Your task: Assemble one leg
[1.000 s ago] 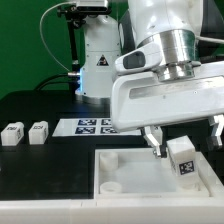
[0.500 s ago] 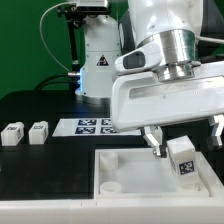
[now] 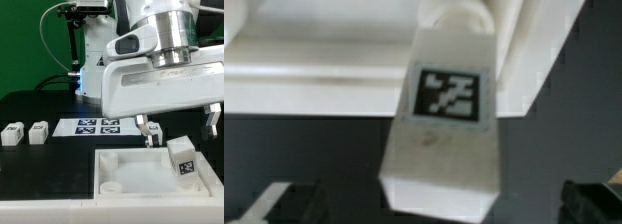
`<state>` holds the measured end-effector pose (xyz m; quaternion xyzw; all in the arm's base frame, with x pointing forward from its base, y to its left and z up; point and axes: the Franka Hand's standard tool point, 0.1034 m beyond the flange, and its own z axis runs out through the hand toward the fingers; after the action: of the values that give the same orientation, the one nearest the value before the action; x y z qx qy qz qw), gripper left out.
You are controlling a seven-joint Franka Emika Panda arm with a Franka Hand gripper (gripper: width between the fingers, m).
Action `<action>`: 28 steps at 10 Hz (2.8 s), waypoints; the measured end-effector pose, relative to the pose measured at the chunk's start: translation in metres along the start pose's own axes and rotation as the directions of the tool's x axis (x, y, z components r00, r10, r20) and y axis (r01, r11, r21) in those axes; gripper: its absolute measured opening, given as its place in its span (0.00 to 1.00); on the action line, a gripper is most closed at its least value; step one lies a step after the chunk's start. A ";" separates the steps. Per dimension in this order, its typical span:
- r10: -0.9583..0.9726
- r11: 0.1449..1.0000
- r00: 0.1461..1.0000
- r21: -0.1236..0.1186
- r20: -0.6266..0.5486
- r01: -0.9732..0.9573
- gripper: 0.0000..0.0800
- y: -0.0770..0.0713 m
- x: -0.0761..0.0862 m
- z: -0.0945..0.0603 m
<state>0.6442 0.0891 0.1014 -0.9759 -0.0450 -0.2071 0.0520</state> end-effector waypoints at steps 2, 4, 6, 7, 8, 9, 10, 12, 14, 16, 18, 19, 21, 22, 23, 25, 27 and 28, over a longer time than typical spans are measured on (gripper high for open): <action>0.004 1.000 0.970 0.029 0.243 -0.011 0.81 -0.006 -0.009 0.003; 0.007 0.999 0.908 0.046 0.418 -0.029 0.81 -0.003 -0.007 0.004; -0.005 0.996 0.811 0.071 0.585 -0.044 0.81 -0.008 -0.004 0.003; -0.001 0.997 0.851 0.067 0.526 -0.041 0.81 -0.006 0.010 0.009; 0.001 0.997 0.858 0.065 0.513 -0.039 0.81 -0.009 0.009 0.009; -0.001 0.997 0.856 0.066 0.517 -0.038 0.81 -0.009 0.007 0.010; -0.001 0.997 0.856 0.066 0.517 -0.039 0.65 -0.009 0.007 0.010; -0.001 0.997 0.856 0.066 0.517 -0.039 0.36 -0.009 0.007 0.010; 0.006 0.997 0.856 0.062 0.517 -0.045 0.36 -0.009 0.007 0.010; 0.088 0.994 0.885 0.018 0.457 -0.108 0.36 -0.012 0.005 0.010; 0.443 0.895 0.817 -0.126 0.369 -0.429 0.36 -0.017 -0.009 0.004; 0.602 0.796 0.722 -0.188 0.341 -0.575 0.36 -0.015 -0.009 0.004; 0.789 0.610 0.543 -0.258 0.288 -0.749 0.36 -0.012 -0.006 0.005; 0.890 0.449 0.392 -0.298 0.233 -0.843 0.36 -0.015 -0.003 0.006; 0.942 0.327 0.278 -0.325 0.188 -0.887 0.36 -0.021 -0.002 0.006; 0.987 0.142 0.107 -0.356 0.117 -0.924 0.36 -0.027 -0.002 0.007; 0.993 0.095 0.065 -0.362 0.096 -0.927 0.36 -0.029 -0.002 0.007; 0.992 0.106 0.075 -0.361 0.100 -0.927 0.36 -0.029 -0.002 0.007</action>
Offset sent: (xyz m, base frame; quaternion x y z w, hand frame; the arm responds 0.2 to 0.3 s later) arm 0.0102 -0.0038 -0.0024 0.0287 -0.2184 0.0321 0.9749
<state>0.6414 0.1183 0.0968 -0.7770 0.6248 0.0367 0.0681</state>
